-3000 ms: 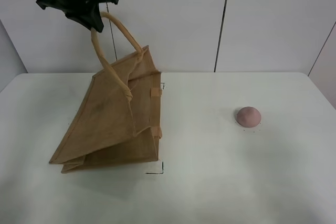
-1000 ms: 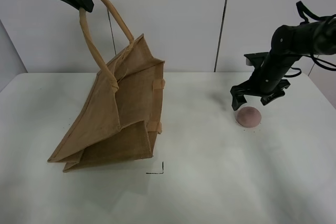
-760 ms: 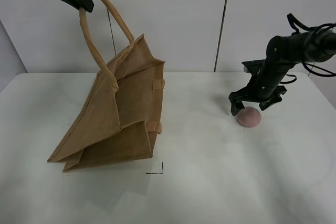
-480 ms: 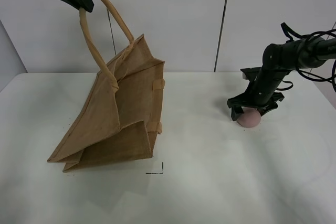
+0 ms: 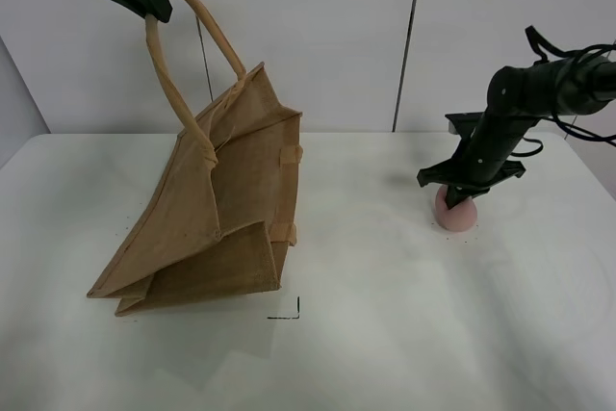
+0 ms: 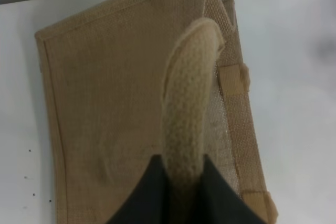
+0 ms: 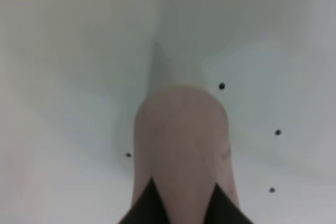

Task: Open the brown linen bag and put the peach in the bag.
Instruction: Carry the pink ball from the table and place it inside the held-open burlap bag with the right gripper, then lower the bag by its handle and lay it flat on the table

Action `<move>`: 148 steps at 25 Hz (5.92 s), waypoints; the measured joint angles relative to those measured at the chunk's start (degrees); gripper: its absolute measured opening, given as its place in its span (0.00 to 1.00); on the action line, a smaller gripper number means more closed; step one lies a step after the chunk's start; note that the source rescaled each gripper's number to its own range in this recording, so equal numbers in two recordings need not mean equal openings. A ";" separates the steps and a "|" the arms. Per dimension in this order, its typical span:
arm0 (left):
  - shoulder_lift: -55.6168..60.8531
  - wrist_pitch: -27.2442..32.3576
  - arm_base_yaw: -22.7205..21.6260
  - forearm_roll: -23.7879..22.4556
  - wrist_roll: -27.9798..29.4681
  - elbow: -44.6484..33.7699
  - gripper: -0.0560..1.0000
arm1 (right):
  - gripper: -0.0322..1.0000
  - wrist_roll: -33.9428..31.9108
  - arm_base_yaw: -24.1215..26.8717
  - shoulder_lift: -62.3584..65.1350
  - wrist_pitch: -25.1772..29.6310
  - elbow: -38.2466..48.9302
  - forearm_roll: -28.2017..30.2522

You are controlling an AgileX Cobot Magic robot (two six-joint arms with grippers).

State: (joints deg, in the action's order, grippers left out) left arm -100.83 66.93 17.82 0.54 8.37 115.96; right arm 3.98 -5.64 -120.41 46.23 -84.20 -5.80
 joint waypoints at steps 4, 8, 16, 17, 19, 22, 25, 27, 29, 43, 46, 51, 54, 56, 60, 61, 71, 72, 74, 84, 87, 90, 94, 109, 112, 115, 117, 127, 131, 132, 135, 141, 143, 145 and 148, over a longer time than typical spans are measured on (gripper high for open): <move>0.15 0.00 0.00 1.74 -0.21 0.00 0.05 | 0.03 2.67 0.00 7.57 0.06 0.00 -4.50; 0.81 0.00 0.00 2.35 -1.24 0.00 0.05 | 0.03 7.72 -0.54 14.48 0.07 0.00 -12.45; 2.19 0.00 0.00 2.40 -1.41 0.00 0.05 | 0.03 11.02 -10.94 16.76 0.22 -4.86 -24.17; 2.19 0.00 0.00 2.40 -1.41 0.00 0.05 | 0.03 11.07 -12.74 16.76 -1.30 -5.12 -24.82; 2.19 0.00 0.00 2.40 -1.41 -0.05 0.05 | 0.03 11.19 -16.72 16.54 -3.85 -5.21 -25.78; 2.19 0.00 0.00 2.40 -1.41 -0.05 0.05 | 0.03 11.22 -21.00 14.46 -7.09 -5.28 -27.10; 2.19 0.00 0.00 2.40 -1.41 -0.05 0.05 | 0.03 12.37 -23.87 10.35 -9.64 -5.28 -28.71; 2.19 0.00 0.00 2.40 -1.52 -0.05 0.05 | 0.03 13.70 -25.30 7.08 -11.80 -5.28 -30.02; 2.19 0.00 0.00 2.40 -1.52 -0.05 0.05 | 0.03 15.56 -26.36 4.56 -14.88 -5.28 -32.32; 2.19 0.00 0.00 2.30 -1.52 -0.05 0.05 | 0.03 24.06 -29.22 -1.85 -24.61 -5.28 -42.06; 2.19 0.00 0.00 1.69 -1.52 -0.05 0.05 | 0.15 24.09 -29.22 -1.85 -24.74 -5.28 -42.06; 2.19 0.00 0.00 1.69 -1.52 -0.05 0.05 | 0.86 24.27 -29.22 -1.85 -24.44 -5.28 -42.23; 2.19 0.00 0.00 1.69 -1.52 -0.05 0.05 | 0.97 24.22 -29.22 -1.85 -21.65 -6.58 -41.97; 2.19 0.00 0.00 1.69 -1.52 -0.05 0.05 | 0.99 23.44 -28.81 -1.85 -17.46 -9.00 -40.85; 2.19 0.00 0.00 1.69 -1.54 -0.05 0.05 | 1.00 17.20 -26.68 -1.85 -4.98 -16.15 -34.71; 2.19 0.00 0.00 1.69 -1.54 -0.05 0.05 | 1.00 14.75 -26.01 -1.85 -1.94 -18.23 -31.81; 2.19 0.00 0.00 1.69 -1.54 -0.05 0.05 | 1.00 -3.20 -24.15 -1.79 18.74 -28.66 -2.15; 2.19 0.00 0.00 1.69 -1.54 -0.05 0.05 | 1.00 -3.36 -23.59 -1.84 19.10 -28.66 -1.40; 2.19 0.00 0.00 1.69 -1.59 -0.05 0.05 | 1.00 -3.98 -21.89 -1.85 19.65 -28.70 -1.02; 2.19 0.00 0.00 1.69 -1.59 -0.05 0.05 | 1.00 -3.16 -3.40 -1.85 23.27 -28.70 2.40; 2.19 0.00 0.00 1.69 -1.59 -0.05 0.05 | 1.00 -3.14 1.57 -1.85 23.31 -28.77 2.68; 2.19 0.00 0.00 1.69 -1.59 -0.05 0.05 | 1.00 -3.07 4.42 -1.79 23.40 -28.77 2.73; 2.19 0.00 0.00 1.69 -1.59 -0.05 0.05 | 1.00 -3.02 6.02 -0.34 23.46 -28.30 2.73; 2.19 0.00 0.00 1.69 -1.59 -0.05 0.05 | 1.00 1.42 6.29 44.86 23.42 20.79 2.66; 2.19 0.00 0.00 1.69 -1.59 -0.05 0.05 | 1.00 1.78 6.29 56.27 23.50 32.58 2.66; 2.19 0.00 0.00 1.69 -1.59 -0.05 0.05 | 1.00 1.78 6.29 67.77 21.39 41.35 2.66; 2.19 0.00 0.00 1.69 -1.59 -0.05 0.05 | 1.00 1.78 6.29 75.16 18.45 46.66 2.56; 2.19 0.00 0.00 1.69 -1.59 -0.05 0.05 | 1.00 1.73 6.29 106.45 12.94 55.50 1.65; 2.19 0.00 0.00 1.69 -1.59 -0.05 0.05 | 1.00 1.73 6.29 112.55 12.94 55.50 1.65; 2.19 0.00 0.00 1.69 -1.59 -0.05 0.05 | 1.00 1.73 6.29 114.18 12.94 55.50 1.65; 2.19 0.00 0.00 1.69 -1.59 -0.05 0.05 | 1.00 1.53 6.29 119.03 12.94 55.60 1.90; 2.19 0.00 0.00 1.69 -1.59 -0.05 0.05 | 1.00 1.33 6.29 120.76 12.94 55.60 2.16; 1.71 0.00 0.00 1.69 -1.59 -0.05 0.05 | 1.00 1.33 6.29 120.76 12.94 55.60 2.18; 0.61 -0.05 0.00 1.74 -1.59 -0.05 0.05 | 1.00 1.33 6.29 120.76 12.94 55.60 2.23; -2.86 -0.05 0.00 2.57 -1.59 -0.05 0.05 | 1.00 1.33 6.29 120.76 12.94 55.60 2.23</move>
State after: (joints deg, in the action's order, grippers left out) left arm -103.69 66.88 17.82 3.11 6.78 115.91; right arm 5.31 0.64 0.34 59.17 -28.60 -3.57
